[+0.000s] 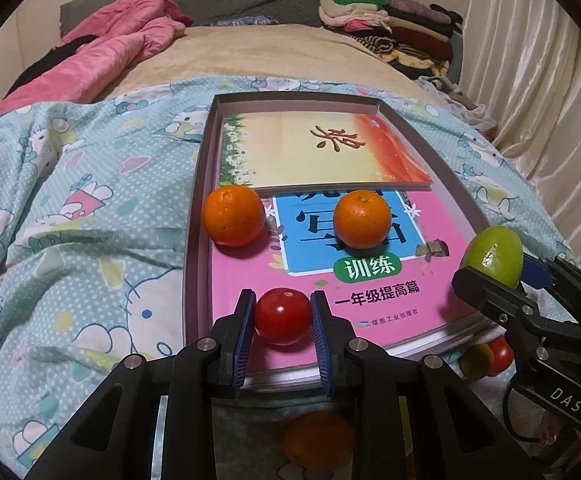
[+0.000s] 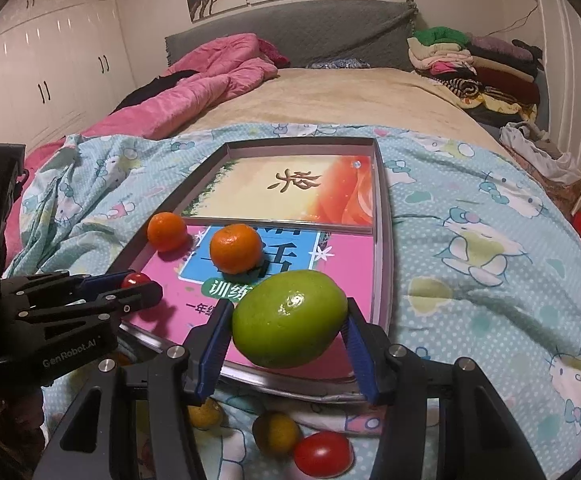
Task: Organize fruits
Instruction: 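Lower the green apple onto the workbook with the right tool while the left tool lowers the tomato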
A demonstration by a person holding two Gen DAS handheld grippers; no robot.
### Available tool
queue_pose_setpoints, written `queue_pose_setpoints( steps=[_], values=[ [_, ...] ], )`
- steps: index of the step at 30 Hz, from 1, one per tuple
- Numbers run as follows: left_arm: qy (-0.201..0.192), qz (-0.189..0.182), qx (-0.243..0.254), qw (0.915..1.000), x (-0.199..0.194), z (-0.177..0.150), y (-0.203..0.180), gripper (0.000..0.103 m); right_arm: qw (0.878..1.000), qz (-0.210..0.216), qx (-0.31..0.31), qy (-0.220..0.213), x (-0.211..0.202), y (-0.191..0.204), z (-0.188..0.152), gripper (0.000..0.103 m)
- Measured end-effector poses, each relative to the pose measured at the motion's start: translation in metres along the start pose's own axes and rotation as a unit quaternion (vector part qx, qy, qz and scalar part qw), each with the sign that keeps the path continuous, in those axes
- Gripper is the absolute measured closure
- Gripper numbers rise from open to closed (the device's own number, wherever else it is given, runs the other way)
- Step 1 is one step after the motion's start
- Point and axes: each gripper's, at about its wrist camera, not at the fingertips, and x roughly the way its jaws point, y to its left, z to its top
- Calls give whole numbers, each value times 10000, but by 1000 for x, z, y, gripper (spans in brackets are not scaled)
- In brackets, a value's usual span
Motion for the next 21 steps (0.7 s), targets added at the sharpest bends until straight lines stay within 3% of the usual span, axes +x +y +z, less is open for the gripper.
queue_pose_setpoints(
  steps=[21],
  values=[
    [39, 50, 75, 10000, 4, -1, -1, 75, 10000, 40, -47, 32, 5, 7, -2, 49]
  ],
)
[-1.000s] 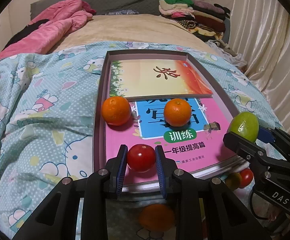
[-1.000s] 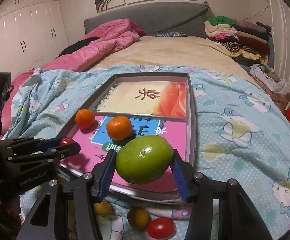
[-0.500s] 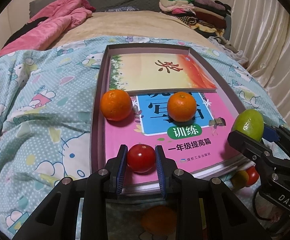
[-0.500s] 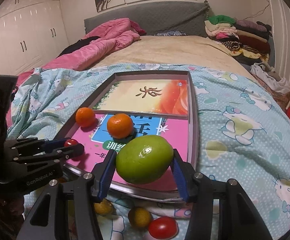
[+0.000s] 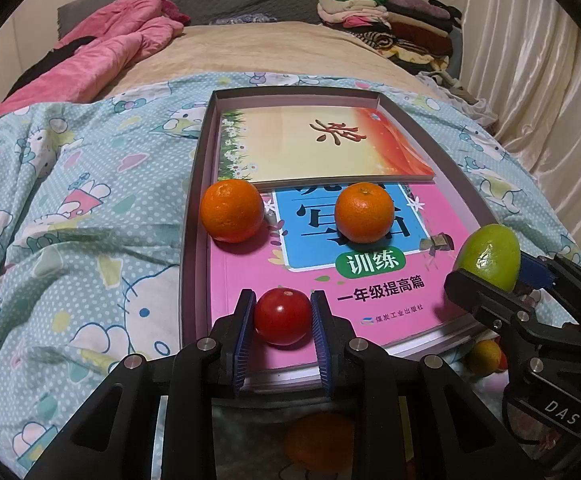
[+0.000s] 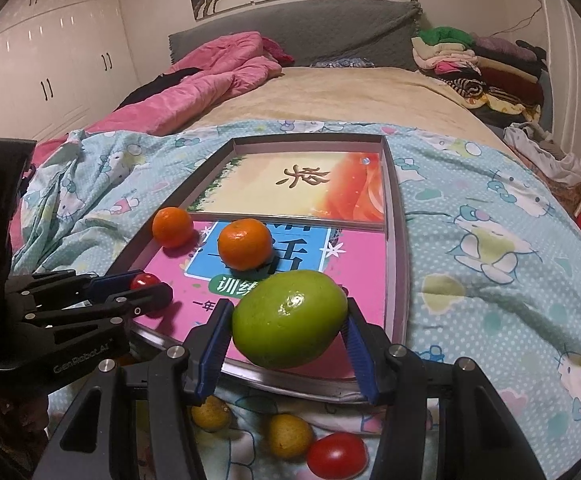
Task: Organize fruits
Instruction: 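Lower the green apple onto the workbook with the right tool while the left tool lowers the tomato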
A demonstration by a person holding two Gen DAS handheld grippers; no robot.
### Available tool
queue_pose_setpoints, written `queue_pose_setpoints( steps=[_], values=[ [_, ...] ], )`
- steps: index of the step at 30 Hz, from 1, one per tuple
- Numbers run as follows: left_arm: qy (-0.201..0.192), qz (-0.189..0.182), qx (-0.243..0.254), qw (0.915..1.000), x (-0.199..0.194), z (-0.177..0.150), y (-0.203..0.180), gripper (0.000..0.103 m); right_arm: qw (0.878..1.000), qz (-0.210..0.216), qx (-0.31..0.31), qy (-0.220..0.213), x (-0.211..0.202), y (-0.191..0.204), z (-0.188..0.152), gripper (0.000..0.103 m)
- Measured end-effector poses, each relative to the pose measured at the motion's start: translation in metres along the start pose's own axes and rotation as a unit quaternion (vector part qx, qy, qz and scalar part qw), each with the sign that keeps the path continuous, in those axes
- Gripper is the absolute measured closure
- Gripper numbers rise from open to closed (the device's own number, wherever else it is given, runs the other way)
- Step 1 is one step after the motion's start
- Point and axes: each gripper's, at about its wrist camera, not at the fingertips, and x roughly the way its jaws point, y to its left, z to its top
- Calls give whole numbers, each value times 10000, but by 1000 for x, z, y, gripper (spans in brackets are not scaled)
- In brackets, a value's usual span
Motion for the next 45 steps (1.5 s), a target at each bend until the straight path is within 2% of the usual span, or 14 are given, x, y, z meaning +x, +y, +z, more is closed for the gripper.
queue_pose_setpoints(
  steps=[15, 37, 45],
  values=[
    [0, 5, -3, 10000, 1, 0, 1, 75, 9996, -93, -134, 235, 13, 4, -4, 49],
    [27, -35, -78, 10000, 0, 0, 2, 75, 9996, -122, -129, 216, 13, 4, -4, 48],
    [59, -41, -102, 9999, -1, 0, 3, 74, 9997, -113, -121, 184, 12, 3, -4, 41]
  ],
)
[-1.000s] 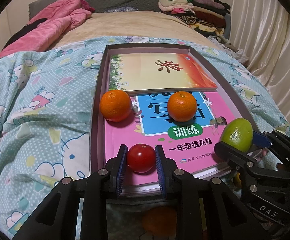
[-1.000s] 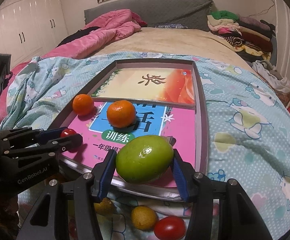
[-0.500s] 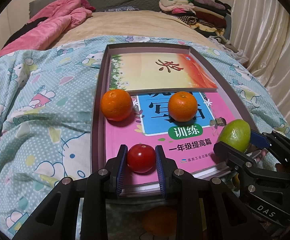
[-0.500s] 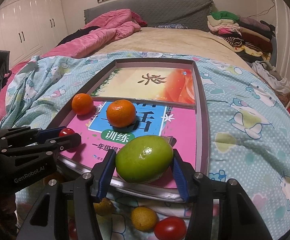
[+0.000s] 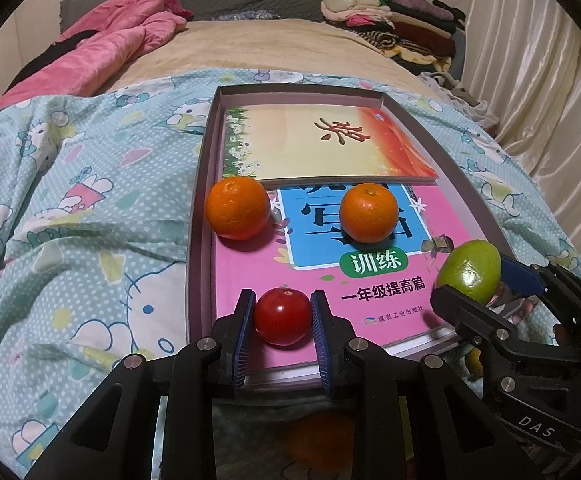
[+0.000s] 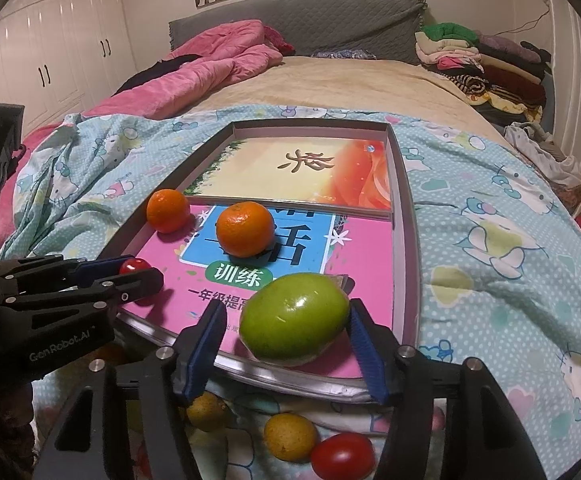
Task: Organize fruits
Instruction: 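Lower the green apple onto the workbook with the right tool while the left tool lowers the tomato, then open both tools and withdraw them from the tray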
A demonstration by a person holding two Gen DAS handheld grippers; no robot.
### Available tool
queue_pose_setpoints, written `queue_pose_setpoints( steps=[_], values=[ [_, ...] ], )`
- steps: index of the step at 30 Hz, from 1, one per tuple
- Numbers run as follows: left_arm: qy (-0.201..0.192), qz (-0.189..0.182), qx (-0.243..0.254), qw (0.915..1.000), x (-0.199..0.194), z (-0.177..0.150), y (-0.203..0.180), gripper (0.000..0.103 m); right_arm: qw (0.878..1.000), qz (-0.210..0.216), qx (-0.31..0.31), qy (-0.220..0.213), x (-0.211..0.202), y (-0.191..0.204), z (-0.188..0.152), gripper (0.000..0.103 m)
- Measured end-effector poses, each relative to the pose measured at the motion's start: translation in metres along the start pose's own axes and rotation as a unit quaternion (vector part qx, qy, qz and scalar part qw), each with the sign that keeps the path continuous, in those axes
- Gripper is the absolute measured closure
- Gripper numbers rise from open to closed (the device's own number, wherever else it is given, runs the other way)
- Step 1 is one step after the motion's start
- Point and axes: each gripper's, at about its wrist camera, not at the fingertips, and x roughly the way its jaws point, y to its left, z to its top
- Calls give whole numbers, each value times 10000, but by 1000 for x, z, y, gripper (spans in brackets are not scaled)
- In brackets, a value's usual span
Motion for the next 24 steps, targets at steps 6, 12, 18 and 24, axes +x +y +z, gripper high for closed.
queue_pose_setpoints(
  steps=[6, 12, 18, 24],
  values=[
    [41, -4, -5, 10000, 0, 0, 1, 67, 10000, -24, 54, -45, -3, -2, 1, 39],
    [8, -16, -34, 10000, -2, 0, 2, 60, 9999, -49, 137, -84, -5, -5, 2, 34],
    [-45, -72, -68, 9999, -6, 1, 3, 54, 9998, -47, 122, -129, -6, -4, 2, 34],
    [-171, -131, -135, 9997, -14, 3, 6, 46, 9997, -12, 132, -225, -9, -4, 3, 33]
  ],
)
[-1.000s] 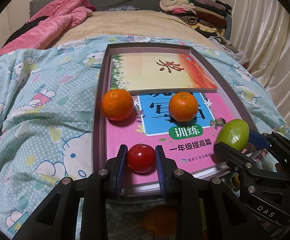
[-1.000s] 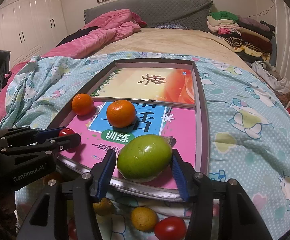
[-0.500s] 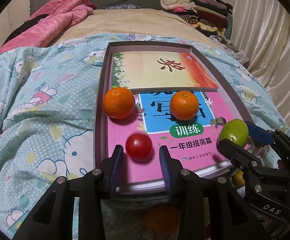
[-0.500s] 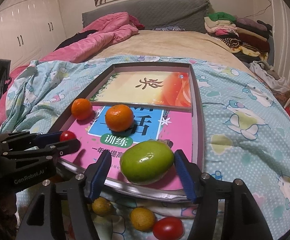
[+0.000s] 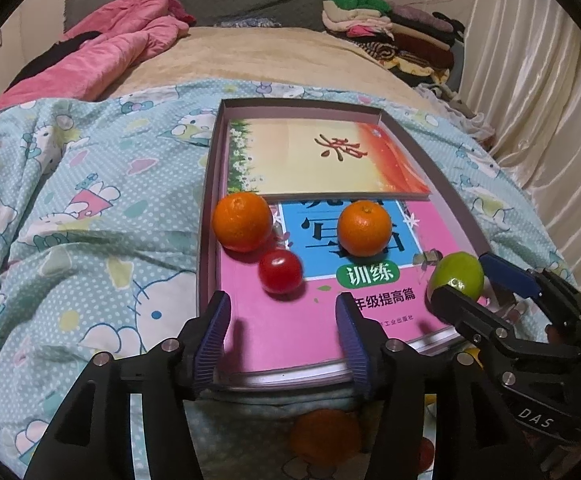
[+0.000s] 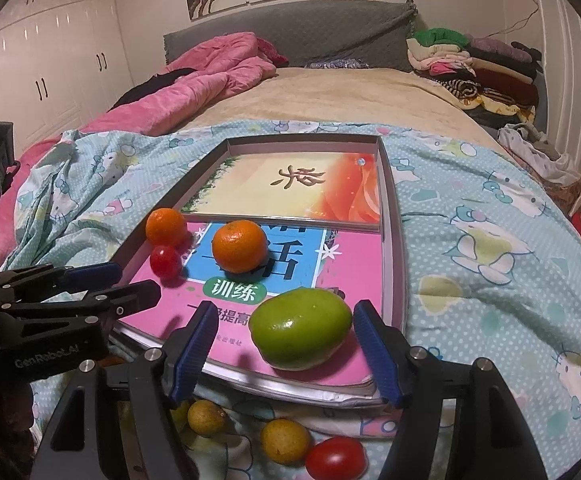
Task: Organize fruits
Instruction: 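Open both tools and withdraw them from the tray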
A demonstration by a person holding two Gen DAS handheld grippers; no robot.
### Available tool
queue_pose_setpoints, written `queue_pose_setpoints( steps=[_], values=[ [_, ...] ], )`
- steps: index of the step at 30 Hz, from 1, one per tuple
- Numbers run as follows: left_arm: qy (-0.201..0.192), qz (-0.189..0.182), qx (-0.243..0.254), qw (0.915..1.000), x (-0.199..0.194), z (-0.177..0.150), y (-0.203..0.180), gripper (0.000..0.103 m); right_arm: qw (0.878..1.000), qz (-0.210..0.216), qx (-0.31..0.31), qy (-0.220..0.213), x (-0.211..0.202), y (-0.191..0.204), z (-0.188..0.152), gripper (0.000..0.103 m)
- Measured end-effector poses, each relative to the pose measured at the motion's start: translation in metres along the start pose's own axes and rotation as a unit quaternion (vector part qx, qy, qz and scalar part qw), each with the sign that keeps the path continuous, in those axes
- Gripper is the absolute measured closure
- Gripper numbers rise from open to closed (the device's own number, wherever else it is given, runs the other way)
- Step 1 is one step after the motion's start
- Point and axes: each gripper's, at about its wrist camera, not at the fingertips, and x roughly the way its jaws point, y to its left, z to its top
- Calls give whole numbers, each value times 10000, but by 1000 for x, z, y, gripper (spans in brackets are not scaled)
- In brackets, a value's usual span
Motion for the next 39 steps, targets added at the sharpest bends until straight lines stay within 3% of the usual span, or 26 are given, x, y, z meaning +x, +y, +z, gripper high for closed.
queue_pose_setpoints(
  steps=[17, 34, 39],
  values=[
    [-94, -59, -49, 9999, -12, 0, 4, 31, 9998, 0, 14, -210, -8, 0, 3, 27],
    [-184, -37, -265, 9995, -24, 3, 19, 30, 9986, -17, 161, -502, -23, -9, 7, 22],
    [-248, -39, -299, 9992, -30, 2, 21, 27, 9970, -320, -33, -706, -36, -12, 10, 22]
  ],
)
